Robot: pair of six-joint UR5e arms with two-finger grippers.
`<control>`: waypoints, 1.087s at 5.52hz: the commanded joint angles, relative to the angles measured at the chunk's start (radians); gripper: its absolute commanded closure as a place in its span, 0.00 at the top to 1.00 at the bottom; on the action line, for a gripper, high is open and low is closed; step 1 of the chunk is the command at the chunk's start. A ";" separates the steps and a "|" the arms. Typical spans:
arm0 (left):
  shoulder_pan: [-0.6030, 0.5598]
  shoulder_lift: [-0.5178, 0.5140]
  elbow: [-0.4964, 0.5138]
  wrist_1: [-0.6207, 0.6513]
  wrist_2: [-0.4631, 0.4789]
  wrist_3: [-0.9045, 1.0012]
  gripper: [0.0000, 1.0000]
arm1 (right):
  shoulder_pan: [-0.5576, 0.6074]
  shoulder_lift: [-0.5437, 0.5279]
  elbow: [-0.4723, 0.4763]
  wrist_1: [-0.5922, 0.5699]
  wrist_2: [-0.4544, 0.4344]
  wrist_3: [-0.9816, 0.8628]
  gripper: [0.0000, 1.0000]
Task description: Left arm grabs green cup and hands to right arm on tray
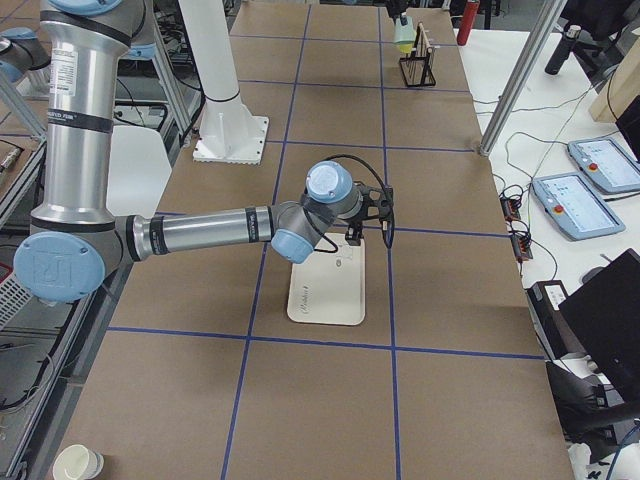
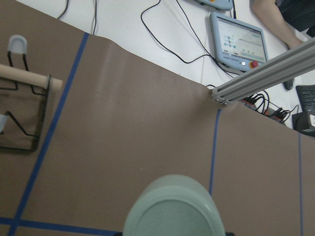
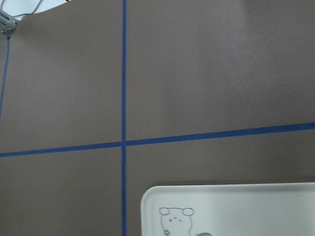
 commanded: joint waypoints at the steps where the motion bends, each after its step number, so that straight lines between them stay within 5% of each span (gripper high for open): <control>1: 0.086 -0.012 -0.002 -0.151 0.002 -0.216 0.06 | -0.063 0.066 0.003 0.107 0.000 0.138 1.00; 3: 0.132 -0.035 -0.007 -0.229 0.002 -0.325 0.06 | -0.066 0.167 0.026 0.112 -0.003 0.335 1.00; 6: 0.204 -0.070 -0.011 -0.312 -0.001 -0.396 0.06 | -0.146 0.285 0.017 0.276 -0.020 0.480 0.97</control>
